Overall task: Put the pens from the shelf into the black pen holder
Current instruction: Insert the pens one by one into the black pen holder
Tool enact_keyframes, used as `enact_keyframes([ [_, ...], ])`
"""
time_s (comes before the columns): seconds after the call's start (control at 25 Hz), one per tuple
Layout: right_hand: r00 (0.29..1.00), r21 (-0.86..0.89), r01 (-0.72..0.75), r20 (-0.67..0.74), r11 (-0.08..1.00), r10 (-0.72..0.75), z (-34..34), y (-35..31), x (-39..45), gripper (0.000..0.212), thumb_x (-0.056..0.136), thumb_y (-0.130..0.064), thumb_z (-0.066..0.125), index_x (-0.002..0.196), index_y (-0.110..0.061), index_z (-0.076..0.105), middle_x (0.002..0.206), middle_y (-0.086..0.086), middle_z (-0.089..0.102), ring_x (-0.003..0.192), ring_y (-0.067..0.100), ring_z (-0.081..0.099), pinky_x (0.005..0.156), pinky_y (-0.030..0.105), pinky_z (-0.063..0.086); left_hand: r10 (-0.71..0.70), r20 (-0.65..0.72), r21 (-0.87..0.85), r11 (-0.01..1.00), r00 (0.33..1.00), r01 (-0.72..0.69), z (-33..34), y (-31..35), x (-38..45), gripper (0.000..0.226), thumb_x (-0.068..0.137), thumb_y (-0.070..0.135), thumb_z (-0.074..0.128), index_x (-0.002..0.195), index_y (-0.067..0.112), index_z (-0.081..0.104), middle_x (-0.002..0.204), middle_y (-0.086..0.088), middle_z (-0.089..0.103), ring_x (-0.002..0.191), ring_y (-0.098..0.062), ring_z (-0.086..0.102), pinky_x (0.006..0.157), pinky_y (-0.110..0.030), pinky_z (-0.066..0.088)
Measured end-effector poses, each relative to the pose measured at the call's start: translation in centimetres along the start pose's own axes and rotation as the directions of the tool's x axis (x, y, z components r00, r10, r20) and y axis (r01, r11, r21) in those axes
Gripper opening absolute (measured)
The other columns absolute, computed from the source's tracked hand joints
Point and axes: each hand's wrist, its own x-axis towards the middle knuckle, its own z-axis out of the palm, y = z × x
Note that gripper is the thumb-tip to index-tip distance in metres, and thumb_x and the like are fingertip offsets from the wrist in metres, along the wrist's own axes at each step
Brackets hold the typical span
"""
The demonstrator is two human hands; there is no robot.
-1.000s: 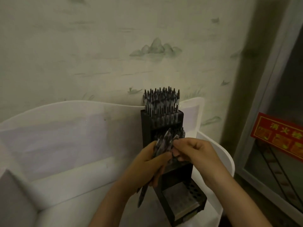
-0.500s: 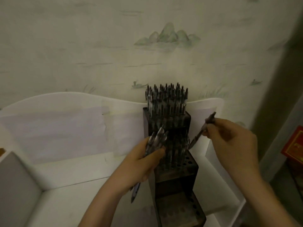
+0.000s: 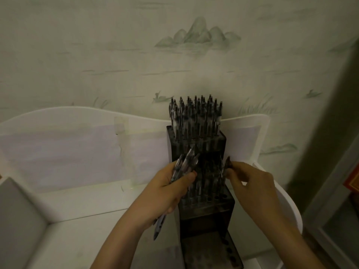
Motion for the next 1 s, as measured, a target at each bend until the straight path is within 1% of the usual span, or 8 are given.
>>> enact_keyframes([
  [0.12, 0.99, -0.005, -0.096, 0.101, 0.995, 0.096, 0.7, 0.6, -0.2, 0.008, 0.092, -0.019, 0.063, 0.095, -0.023, 0.068, 0.075, -0.009, 0.067, 0.069, -0.003, 0.062, 0.06, 0.0, 0.043, -0.017, 0.0, -0.001, 1.0, 1.0, 0.017, -0.1, -0.3, 0.4, 0.025, 0.097, 0.023, 0.054, 0.101, -0.001, 0.049, 0.051, 0.001, 0.04, 0.035, -0.01, 0.03, 0.035, -0.02, 0.026],
  [0.2, 0.987, -0.029, -0.12, 0.103, 0.992, 0.122, 0.7, 0.7, -0.1, 0.002, 0.09, -0.021, 0.065, 0.09, -0.023, 0.065, 0.077, -0.007, 0.069, 0.07, -0.003, 0.062, 0.06, 0.0, 0.043, -0.023, 0.007, -0.005, 1.0, 1.0, 0.023, -0.2, -0.5, 0.4, 0.021, 0.098, 0.023, 0.054, 0.097, 0.002, 0.049, 0.048, 0.004, 0.04, 0.034, -0.009, 0.03, 0.035, -0.02, 0.026],
  [0.36, 0.995, -0.071, 0.036, -0.089, 0.997, -0.042, 0.1, -1.4, -0.2, 0.013, 0.083, -0.018, 0.071, 0.095, -0.021, 0.067, 0.078, -0.009, 0.064, 0.069, 0.001, 0.057, 0.066, 0.001, 0.041, -0.03, 0.053, -0.003, 1.0, 0.998, 0.03, -0.5, -0.7, 0.2, 0.016, 0.098, 0.023, 0.053, 0.091, 0.009, 0.049, 0.051, 0.003, 0.04, 0.035, -0.008, 0.032, 0.037, -0.022, 0.026],
  [0.44, 0.989, 0.065, 0.106, -0.114, 0.992, -0.098, 0.5, -3.6, -0.5, 0.011, 0.083, -0.02, 0.069, 0.093, -0.024, 0.069, 0.078, -0.012, 0.065, 0.073, 0.006, 0.06, 0.066, 0.005, 0.044, -0.024, 0.076, 0.018, 1.0, 0.997, 0.023, -0.6, -0.8, 0.1, 0.017, 0.098, 0.023, 0.053, 0.093, 0.008, 0.05, 0.052, 0.004, 0.042, 0.036, -0.007, 0.034, 0.038, -0.022, 0.027],
  [0.6, 0.986, 0.398, -0.074, 0.166, 0.914, 0.008, 2.8, -6.2, -0.7, 0.017, 0.079, -0.041, 0.064, 0.09, -0.032, 0.071, 0.08, -0.016, 0.072, 0.078, 0.003, 0.068, 0.068, 0.015, 0.053, -0.033, 0.094, 0.036, 0.999, 0.995, 0.029, -0.9, -1.1, -0.4, 0.017, 0.099, 0.021, 0.051, 0.112, 0.011, 0.055, 0.051, 0.008, 0.045, 0.037, -0.006, 0.036, 0.038, -0.021, 0.031],
  [0.8, 0.947, 0.611, -0.29, 0.295, 0.736, 0.128, 3.6, -6.9, -0.4, 0.011, 0.079, -0.018, 0.068, 0.086, -0.015, 0.075, 0.078, -0.001, 0.075, 0.072, 0.013, 0.071, 0.066, 0.019, 0.056, -0.026, 0.099, 0.007, 1.0, 0.995, 0.025, -1.9, -1.4, -1.2, 0.009, 0.097, 0.024, 0.052, 0.102, 0.02, 0.059, 0.057, 0.004, 0.046, 0.037, -0.007, 0.037, 0.037, -0.02, 0.034],
  [0.88, 0.94, 0.674, -0.338, 0.284, 0.657, 0.192, 3.4, -7.2, -0.2, 0.014, 0.079, -0.014, 0.067, 0.09, -0.01, 0.073, 0.081, 0.005, 0.076, 0.076, 0.021, 0.073, 0.068, 0.028, 0.06, -0.04, 0.072, -0.009, 0.999, 0.997, 0.041, -2.4, -1.6, -1.4, 0.016, 0.095, 0.034, 0.052, 0.093, 0.018, 0.057, 0.059, 0.0, 0.048, 0.035, -0.009, 0.036, 0.037, -0.02, 0.032],
  [1.0, 0.96, 0.72, -0.248, 0.092, 0.648, 0.264, 2.1, -7.5, 0.8, 0.006, 0.082, -0.01, 0.068, 0.087, -0.009, 0.072, 0.077, 0.006, 0.075, 0.072, 0.024, 0.073, 0.069, 0.031, 0.06, -0.077, -0.01, 0.007, 0.997, 0.997, 0.077, -3.4, -2.1, -1.8, 0.025, 0.096, 0.037, 0.047, 0.087, 0.015, 0.054, 0.058, -0.002, 0.044, 0.035, -0.01, 0.032, 0.036, -0.022, 0.027],
])
